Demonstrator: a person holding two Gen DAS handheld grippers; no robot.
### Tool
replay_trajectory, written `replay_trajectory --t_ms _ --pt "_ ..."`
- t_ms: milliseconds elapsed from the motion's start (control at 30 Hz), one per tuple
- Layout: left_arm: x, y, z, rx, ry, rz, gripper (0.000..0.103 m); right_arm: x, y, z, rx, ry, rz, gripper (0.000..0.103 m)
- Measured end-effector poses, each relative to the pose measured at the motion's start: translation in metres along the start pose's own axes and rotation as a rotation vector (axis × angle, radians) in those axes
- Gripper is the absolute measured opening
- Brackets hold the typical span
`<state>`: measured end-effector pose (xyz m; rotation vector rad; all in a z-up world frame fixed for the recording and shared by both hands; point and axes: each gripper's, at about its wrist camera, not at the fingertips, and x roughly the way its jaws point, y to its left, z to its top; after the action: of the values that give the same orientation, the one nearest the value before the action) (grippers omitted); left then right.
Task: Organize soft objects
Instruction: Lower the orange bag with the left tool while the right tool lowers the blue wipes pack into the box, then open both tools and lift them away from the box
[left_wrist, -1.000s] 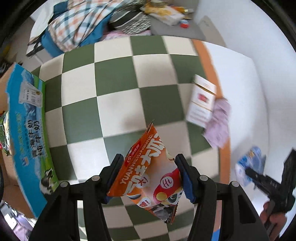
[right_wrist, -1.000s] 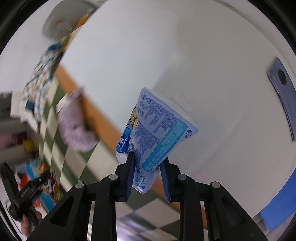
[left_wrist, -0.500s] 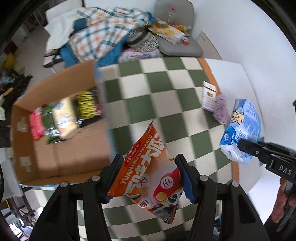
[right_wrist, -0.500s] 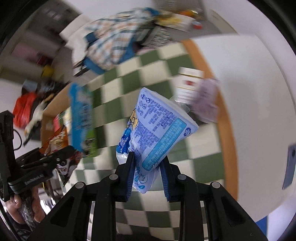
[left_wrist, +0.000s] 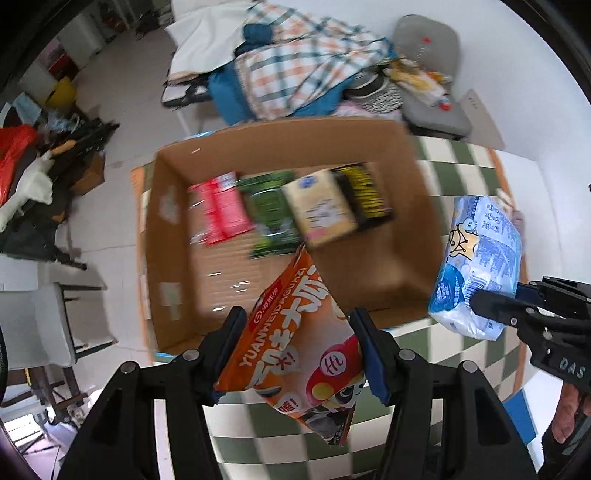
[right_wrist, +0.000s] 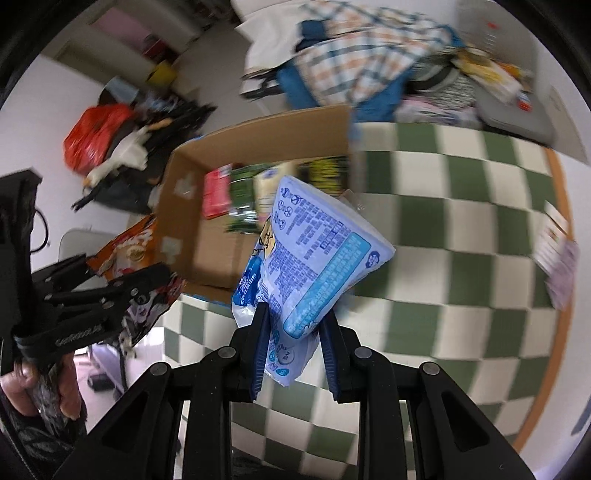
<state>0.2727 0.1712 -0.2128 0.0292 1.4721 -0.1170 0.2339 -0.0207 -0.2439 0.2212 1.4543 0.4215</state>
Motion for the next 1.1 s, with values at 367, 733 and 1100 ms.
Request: replay_trajectory --t_ms 367,733,1100 --pt "0.071 0.081 0.03 -0.029 0.171 -0.026 0.056 0.11 0.099 0.05 -0.166 0.184 0.005 0.028" --pt "0.113 0.107 0.034 -0.09 0.296 -0.079 0.058 0.17 0.107 0.057 -0.219 0.314 0.034 0.037" --pt "0.08 0.113 0.021 -0.175 0.17 -0.061 0.067 0.156 0.096 0.05 -0.191 0.253 -0.056 0.071"
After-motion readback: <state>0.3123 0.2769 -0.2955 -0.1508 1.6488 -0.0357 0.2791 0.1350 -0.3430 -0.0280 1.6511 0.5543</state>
